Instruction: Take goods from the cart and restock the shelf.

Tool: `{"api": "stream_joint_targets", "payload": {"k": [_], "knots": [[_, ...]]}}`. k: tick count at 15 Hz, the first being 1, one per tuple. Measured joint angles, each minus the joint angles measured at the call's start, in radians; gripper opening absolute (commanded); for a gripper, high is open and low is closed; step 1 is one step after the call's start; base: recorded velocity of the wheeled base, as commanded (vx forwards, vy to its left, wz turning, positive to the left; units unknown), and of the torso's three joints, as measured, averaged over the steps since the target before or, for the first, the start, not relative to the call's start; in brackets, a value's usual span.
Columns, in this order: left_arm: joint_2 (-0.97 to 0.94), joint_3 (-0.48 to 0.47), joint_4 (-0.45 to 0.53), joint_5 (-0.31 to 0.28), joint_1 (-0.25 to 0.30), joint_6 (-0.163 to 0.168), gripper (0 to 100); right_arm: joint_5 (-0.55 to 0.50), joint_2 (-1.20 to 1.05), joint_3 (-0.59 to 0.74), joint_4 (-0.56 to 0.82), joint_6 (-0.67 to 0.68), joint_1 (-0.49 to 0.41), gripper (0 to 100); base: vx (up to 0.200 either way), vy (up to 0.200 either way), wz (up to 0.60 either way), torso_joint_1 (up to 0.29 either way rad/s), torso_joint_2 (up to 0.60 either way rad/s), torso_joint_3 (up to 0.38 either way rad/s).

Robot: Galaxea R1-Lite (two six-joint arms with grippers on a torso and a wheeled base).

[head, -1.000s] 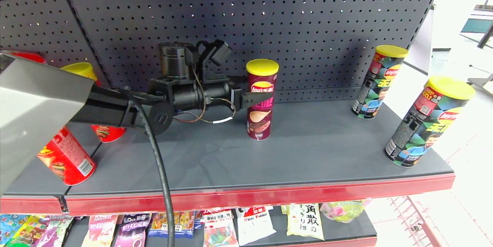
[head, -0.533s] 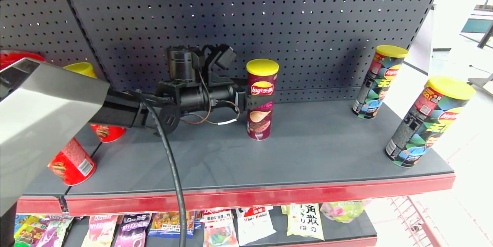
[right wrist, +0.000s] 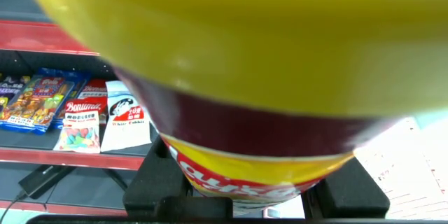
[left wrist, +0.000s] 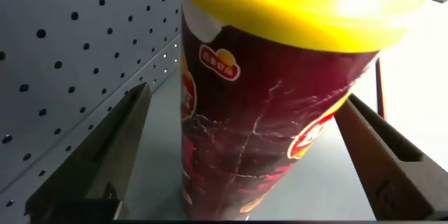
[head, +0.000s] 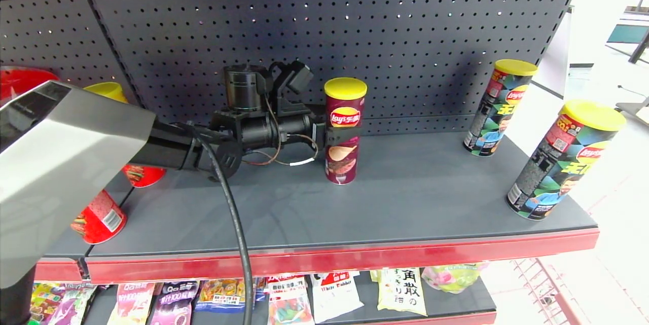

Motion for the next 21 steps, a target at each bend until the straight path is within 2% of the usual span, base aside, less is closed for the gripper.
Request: {"api": "stream_joint_targets", "payload": {"k": [2,3,7,11,14,17,21], "knots": [[0.007,-0.017,0.000,0.000,0.000,0.001,100,0.000,0.000,0.000,0.000,0.000,0.000,0,0.000,0.000,0.00,0.000,0.00,0.000],[0.014,-0.033,0.000,-0.001,0.000,0.003,0,0.000,0.000,0.000,0.000,0.000,0.000,0,0.000,0.000,0.00,0.000,0.00,0.000],[0.039,-0.054,-0.016,0.009,-0.011,0.001,0,0.000,-0.001,0.000,0.000,0.002,0.000,0,0.000,0.000,0.00,0.000,0.00,0.000],[0.026,0.001,-0.072,0.009,-0.011,-0.006,0,0.000,-0.001,0.000,0.000,0.003,0.000,0,0.000,0.000,0.00,0.000,0.00,0.000],[-0.068,0.169,-0.084,-0.022,0.006,-0.027,0,0.000,-0.001,0.001,0.000,0.004,0.000,0,0.000,0.000,0.00,0.000,0.00,0.000],[-0.200,0.327,-0.101,-0.056,0.050,-0.020,0,0.001,-0.001,0.001,0.000,0.004,0.001,0,0.000,0.000,0.00,0.000,0.00,0.000],[-0.344,0.521,-0.140,-0.105,0.063,-0.005,0,0.002,-0.002,0.001,0.000,0.004,0.002,0,0.000,0.000,0.00,0.000,0.00,0.000]]}}
